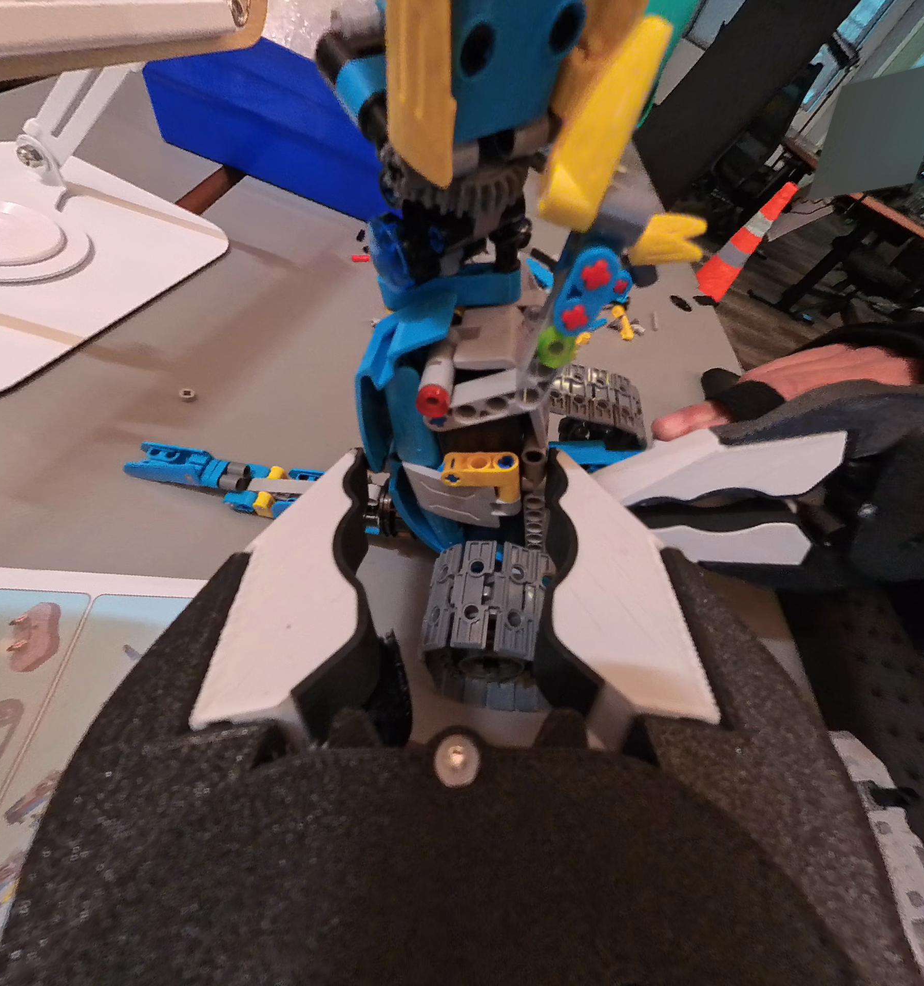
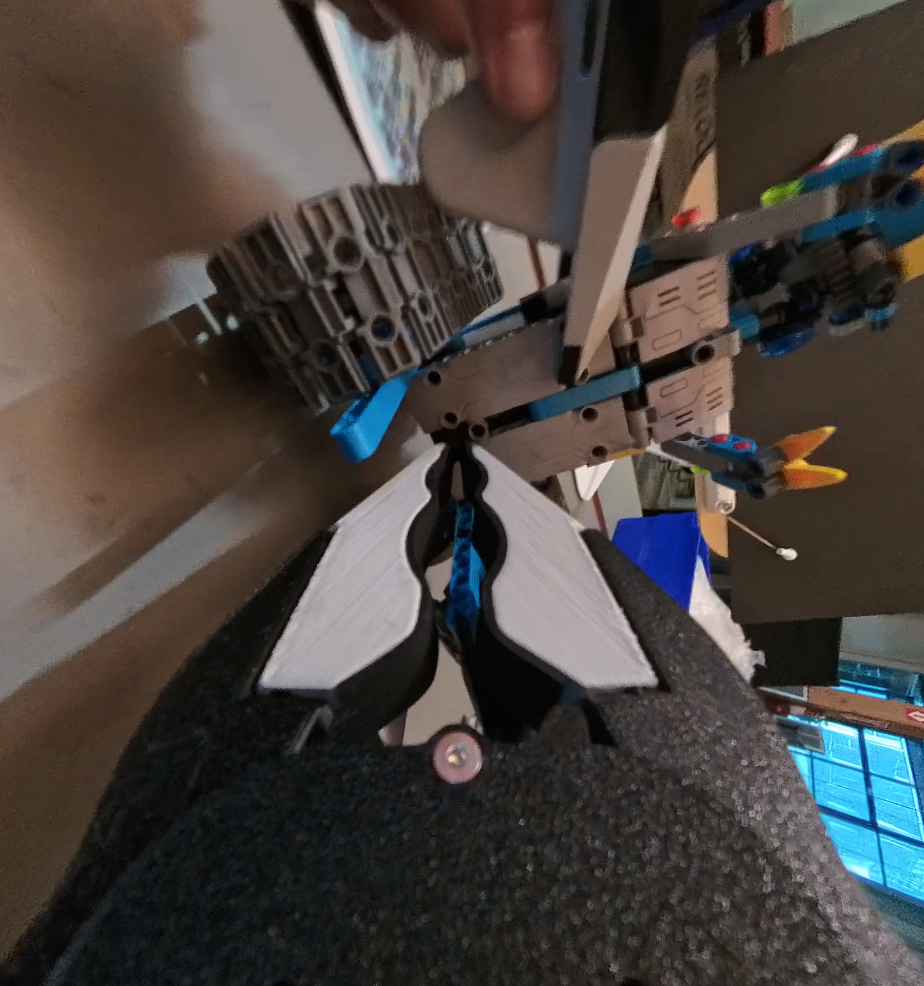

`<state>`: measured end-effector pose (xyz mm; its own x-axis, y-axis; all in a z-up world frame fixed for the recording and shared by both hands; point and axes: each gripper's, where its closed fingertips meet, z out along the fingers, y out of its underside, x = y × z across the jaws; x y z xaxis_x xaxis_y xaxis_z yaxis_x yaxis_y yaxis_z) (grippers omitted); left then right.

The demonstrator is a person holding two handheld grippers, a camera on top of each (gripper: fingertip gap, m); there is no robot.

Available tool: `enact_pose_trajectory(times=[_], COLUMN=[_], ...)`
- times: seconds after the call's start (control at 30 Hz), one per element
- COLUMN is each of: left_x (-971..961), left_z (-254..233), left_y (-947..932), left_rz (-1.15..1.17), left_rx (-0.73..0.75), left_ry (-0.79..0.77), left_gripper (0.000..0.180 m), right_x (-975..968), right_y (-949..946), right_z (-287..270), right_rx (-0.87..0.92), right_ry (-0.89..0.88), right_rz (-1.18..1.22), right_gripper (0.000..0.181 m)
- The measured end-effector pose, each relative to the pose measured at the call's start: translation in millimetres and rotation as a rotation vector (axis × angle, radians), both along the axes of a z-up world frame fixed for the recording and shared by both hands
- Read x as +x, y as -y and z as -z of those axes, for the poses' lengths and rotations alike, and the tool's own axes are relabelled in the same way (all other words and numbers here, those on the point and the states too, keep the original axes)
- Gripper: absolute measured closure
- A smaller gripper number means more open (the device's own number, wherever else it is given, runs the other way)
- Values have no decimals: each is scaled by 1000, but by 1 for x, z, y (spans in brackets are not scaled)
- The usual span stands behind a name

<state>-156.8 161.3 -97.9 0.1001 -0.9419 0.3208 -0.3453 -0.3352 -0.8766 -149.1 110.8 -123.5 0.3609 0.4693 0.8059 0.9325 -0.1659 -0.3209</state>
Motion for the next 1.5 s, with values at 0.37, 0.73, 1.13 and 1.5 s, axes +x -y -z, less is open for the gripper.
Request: enact_pose_trajectory(times=[0.37, 0.73, 1.13, 1.5], left_x=[0, -1, 0, -2], left_z=[1, 3, 7, 7], left_y=[1, -4, -9, -10], left_rz=[13, 37, 62, 65], left_rx=[-23, -135, -239, -246], left_ry=[9, 28, 43, 68], left_gripper=[114, 114, 114, 113], right_x=[-12, 17, 67, 74], right_y=[18, 69, 51, 54], right_z=[-12, 8, 21, 19], right_rx=[88, 188, 47, -186], right_ry=[-54, -9, -332, -722], right_rz=[-88, -299, -153, -83], right_gripper=[179, 178, 177, 177])
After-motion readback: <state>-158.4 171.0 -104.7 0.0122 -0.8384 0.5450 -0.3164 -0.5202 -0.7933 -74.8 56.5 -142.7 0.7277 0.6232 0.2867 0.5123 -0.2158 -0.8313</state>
